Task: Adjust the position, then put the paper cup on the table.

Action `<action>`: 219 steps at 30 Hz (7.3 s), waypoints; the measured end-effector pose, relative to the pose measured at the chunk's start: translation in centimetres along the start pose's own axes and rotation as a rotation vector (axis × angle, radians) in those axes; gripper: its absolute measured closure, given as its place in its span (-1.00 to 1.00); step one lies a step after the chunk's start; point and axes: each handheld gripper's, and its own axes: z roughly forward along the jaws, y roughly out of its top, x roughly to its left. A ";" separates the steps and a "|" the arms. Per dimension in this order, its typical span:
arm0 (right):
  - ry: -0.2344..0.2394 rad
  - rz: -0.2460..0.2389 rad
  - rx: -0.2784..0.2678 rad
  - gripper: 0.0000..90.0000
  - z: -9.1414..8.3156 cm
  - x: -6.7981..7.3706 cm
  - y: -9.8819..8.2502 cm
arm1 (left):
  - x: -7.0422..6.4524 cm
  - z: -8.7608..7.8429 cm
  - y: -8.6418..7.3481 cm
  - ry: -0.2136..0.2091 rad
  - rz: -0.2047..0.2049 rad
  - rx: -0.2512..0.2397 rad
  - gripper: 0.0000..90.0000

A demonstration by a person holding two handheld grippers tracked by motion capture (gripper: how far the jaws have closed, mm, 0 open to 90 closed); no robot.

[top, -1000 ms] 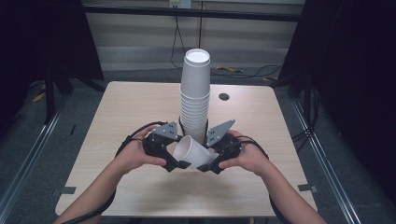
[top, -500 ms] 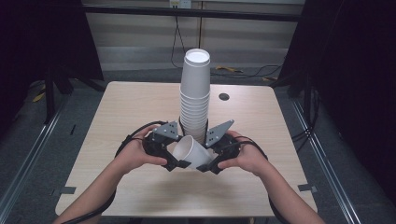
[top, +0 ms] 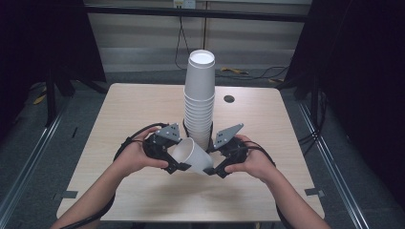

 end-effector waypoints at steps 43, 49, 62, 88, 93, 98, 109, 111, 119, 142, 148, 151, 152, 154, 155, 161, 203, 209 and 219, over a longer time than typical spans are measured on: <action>-0.226 0.162 0.013 -0.67 2.1 -0.2 -9.0 | 1.3 -1.8 -1.8 0.058 -0.085 0.249 -0.75; -0.231 0.174 0.014 -0.67 2.3 -0.2 -9.8 | 1.4 -1.8 -1.9 0.057 -0.082 0.267 -0.75; -0.240 0.222 -0.026 -0.71 2.4 -0.3 -10.9 | 1.2 -1.5 -2.2 0.051 -0.088 0.302 -0.76; -0.255 0.234 -0.059 -0.73 2.6 -0.4 -11.1 | 1.0 -0.6 -2.4 0.038 -0.086 0.325 -0.79; -0.255 0.234 -0.059 -0.73 2.6 -0.4 -11.2 | 0.7 -0.7 -1.8 0.053 -0.061 0.368 -0.79; -0.256 0.234 -0.060 -0.73 2.6 -0.4 -11.2 | 0.8 -1.2 -1.8 0.062 -0.060 0.359 -0.81; -0.256 0.233 -0.060 -0.73 2.6 -0.4 -11.2 | 0.8 -0.6 -2.3 0.053 -0.049 0.336 -0.84; -0.256 0.234 -0.060 -0.73 2.6 -0.4 -11.2 | 0.8 -0.4 -2.4 0.057 -0.043 0.315 -0.85; -0.256 0.233 -0.060 -0.73 2.6 -0.4 -11.2 | 0.8 -0.1 -2.6 0.067 -0.030 0.278 -0.85; -0.256 0.233 -0.060 -0.72 2.6 -0.3 -11.2 | 0.6 0.9 -4.2 0.077 -0.077 0.179 -0.85; -0.256 0.233 -0.061 -0.72 2.6 -0.3 -11.2 | 0.5 0.8 -5.0 0.086 -0.094 0.157 -0.85; -0.256 0.232 -0.060 -0.72 2.6 -0.3 -11.2 | 0.6 0.6 -5.3 0.090 -0.100 0.145 -0.85; -0.256 0.233 -0.060 -0.72 2.6 -0.3 -11.2 | 0.6 0.6 -5.4 0.091 -0.101 0.144 -0.85; -0.256 0.233 -0.061 -0.72 2.6 -0.3 -11.2 | 0.5 0.5 -5.6 0.089 -0.111 0.138 -0.85; -0.256 0.233 -0.060 -0.72 2.6 -0.3 -11.2 | 0.5 0.4 -5.8 0.088 -0.114 0.142 -0.85; -0.256 0.232 -0.060 -0.72 2.6 -0.3 -11.2 | 0.7 -0.1 -6.9 0.087 -0.148 0.123 -0.84; -0.255 0.233 -0.060 -0.72 2.6 -0.3 -11.1 | 0.7 -2.9 -13.1 0.187 -0.250 0.038 -0.75; -0.255 0.233 -0.060 -0.72 2.6 -0.3 -11.1 | 0.7 -3.0 -14.2 0.188 -0.270 0.028 -0.74; -0.255 0.233 -0.061 -0.72 2.6 -0.3 -11.1 | 0.7 -3.0 -15.6 0.208 -0.291 0.026 -0.71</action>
